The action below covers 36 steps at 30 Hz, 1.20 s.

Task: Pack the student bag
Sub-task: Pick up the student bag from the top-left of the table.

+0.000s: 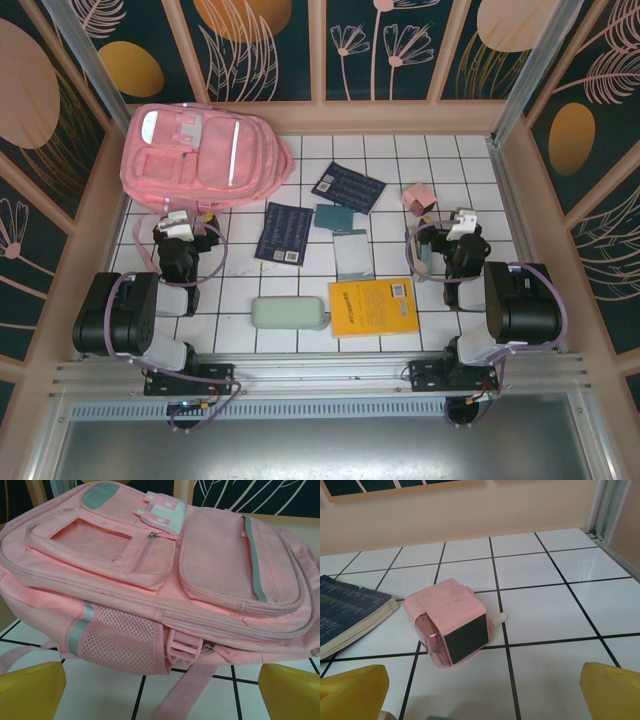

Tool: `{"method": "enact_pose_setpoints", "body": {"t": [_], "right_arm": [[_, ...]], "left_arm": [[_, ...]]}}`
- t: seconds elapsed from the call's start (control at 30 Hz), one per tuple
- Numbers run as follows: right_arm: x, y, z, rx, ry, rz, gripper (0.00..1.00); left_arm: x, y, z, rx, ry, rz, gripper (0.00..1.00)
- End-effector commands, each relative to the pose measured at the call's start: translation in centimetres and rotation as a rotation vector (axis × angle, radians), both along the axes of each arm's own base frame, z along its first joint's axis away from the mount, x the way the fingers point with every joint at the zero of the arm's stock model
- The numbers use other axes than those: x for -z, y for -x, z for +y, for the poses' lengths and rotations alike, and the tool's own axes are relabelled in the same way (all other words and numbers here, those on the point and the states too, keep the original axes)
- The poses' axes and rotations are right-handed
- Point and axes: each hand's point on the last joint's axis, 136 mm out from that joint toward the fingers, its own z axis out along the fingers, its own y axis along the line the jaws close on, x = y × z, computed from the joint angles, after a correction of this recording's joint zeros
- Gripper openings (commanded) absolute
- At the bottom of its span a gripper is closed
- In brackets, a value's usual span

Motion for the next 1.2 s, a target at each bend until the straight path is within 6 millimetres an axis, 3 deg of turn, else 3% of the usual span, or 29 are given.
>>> {"method": "enact_pose_setpoints", "body": {"t": [0.0,0.43,0.57,0.63,0.7,0.8,0.9,1.0,1.07,1.17], "right_arm": [[-1.6,-0.7,0.2,-0.020,-0.023,-0.060,0.99],[-1.7,-0.5,0.4,-0.041,-0.028,-0.069,0.99],[-5.2,0.8,3.6,-0.140,0.083,-0.124,0.99],[-8.5,1.6,6.4,-0.178,0.178,-0.185,0.99],[-12.1,3.1,9.8,-0.230,0.221,-0.262,0.99],[-16.6,5.7,15.0,-0.367,0.210,-0.346,0.99],[-20.5,7.6,19.1,-0.454,0.182,-0.383,0.99],[-23.8,5.4,19.1,-0.271,0.002,-0.291,0.99],[-23.2,3.2,20.0,-0.277,-0.090,-0.065,0.99],[-21.5,0.1,21.7,-0.459,-0.240,0.149,0.99]], "left_arm": [[-1.2,-0.5,-0.1,-0.004,-0.011,-0.045,0.99],[-1.7,0.0,-0.3,0.007,-0.018,-0.067,0.99],[-4.9,1.9,0.0,-0.059,-0.037,-0.137,0.99],[-8.0,2.7,-1.0,-0.043,-0.077,-0.200,0.99],[-12.0,3.5,-3.4,0.051,-0.102,-0.295,0.99],[-17.2,3.8,-5.3,0.119,-0.014,-0.359,0.99],[-20.0,1.5,-6.1,0.139,0.140,-0.278,0.99],[-20.1,-3.0,-6.1,0.052,0.253,-0.042,0.99],[-19.9,-6.4,-6.5,0.025,0.241,0.049,0.99],[-17.5,-12.1,-9.2,0.145,0.296,0.178,0.99]]}}
